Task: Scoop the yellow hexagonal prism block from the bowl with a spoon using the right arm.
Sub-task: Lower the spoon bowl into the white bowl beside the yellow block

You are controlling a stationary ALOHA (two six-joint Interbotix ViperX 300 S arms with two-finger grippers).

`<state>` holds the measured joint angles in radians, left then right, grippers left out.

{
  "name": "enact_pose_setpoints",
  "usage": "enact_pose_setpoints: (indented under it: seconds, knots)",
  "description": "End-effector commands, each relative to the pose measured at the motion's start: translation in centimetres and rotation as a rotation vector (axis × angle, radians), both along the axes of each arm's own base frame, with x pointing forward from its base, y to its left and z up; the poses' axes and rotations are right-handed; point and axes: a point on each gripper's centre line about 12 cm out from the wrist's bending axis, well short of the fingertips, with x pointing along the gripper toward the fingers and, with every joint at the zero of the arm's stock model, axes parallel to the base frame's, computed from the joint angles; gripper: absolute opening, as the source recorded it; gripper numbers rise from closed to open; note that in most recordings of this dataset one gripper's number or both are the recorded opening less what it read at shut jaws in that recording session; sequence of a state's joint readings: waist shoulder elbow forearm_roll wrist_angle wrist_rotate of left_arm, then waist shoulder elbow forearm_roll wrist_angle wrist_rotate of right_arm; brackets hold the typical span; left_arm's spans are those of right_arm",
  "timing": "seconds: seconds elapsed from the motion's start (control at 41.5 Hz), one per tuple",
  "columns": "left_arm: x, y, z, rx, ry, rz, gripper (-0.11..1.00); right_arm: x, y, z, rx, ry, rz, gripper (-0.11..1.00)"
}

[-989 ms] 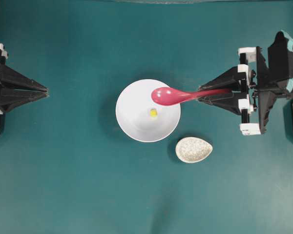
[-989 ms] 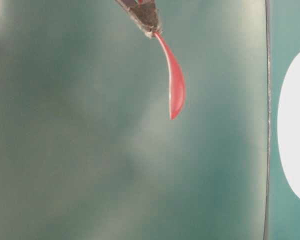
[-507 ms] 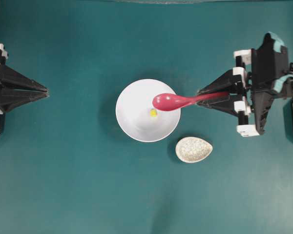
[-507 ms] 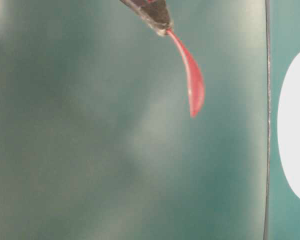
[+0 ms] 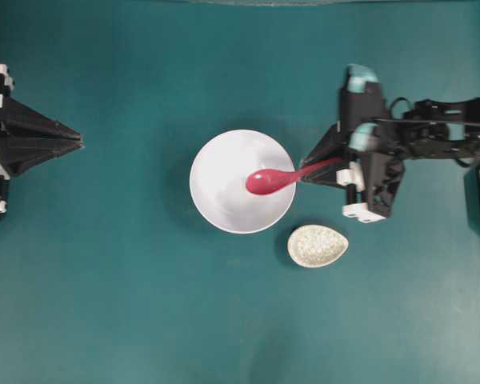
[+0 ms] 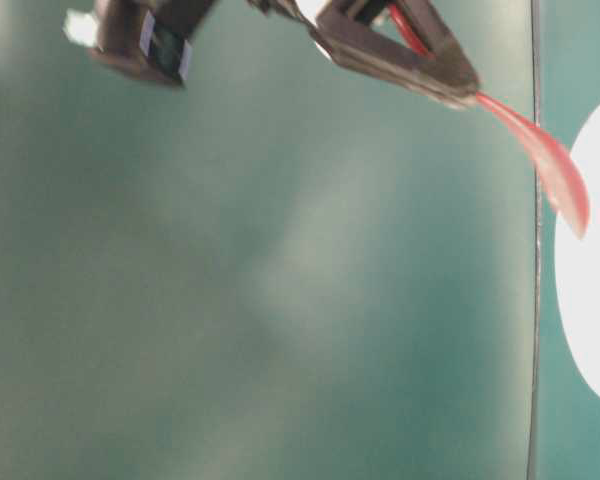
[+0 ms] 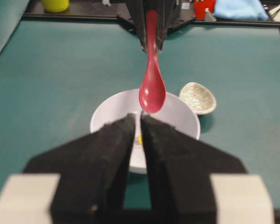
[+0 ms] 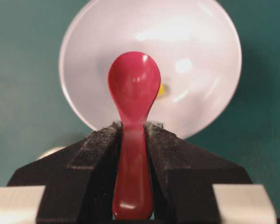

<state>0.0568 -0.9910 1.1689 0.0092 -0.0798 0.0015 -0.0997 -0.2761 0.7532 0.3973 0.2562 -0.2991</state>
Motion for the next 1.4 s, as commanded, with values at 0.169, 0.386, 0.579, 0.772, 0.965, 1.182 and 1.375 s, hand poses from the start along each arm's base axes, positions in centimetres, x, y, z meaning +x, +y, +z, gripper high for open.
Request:
enact_pose_setpoints:
  seconds: [0.169,0.386,0.579,0.772,0.965,1.182,1.375]
  knots:
    - [0.5,0.3,0.8,0.004,-0.038,0.011,0.14,1.9,-0.8,0.3,0.015,0.108,0.030,0.26]
    - [0.6,0.3,1.0,0.003,-0.055,0.011,0.14,2.7,-1.0,-0.1,0.008,0.200,0.067,0.26]
    - [0.6,0.3,1.0,0.003,-0.055,0.011,0.14,3.0,-1.2,-0.3,0.013,0.263,0.081,0.26]
    - [0.6,0.3,1.1,0.003,-0.057,0.011,0.14,3.3,-1.7,-0.3,0.015,0.296,0.066,0.26]
    - [0.6,0.3,1.1,0.003,-0.057,0.011,0.14,3.4,-1.7,-0.4,0.012,0.340,0.075,0.26]
    - [0.6,0.3,1.1,0.003,-0.057,0.011,0.14,3.7,-1.7,-0.4,0.018,0.390,0.092,0.26]
    - [0.6,0.3,1.1,0.002,-0.057,0.011,0.14,4.3,-1.9,-0.4,0.008,0.408,0.102,0.26]
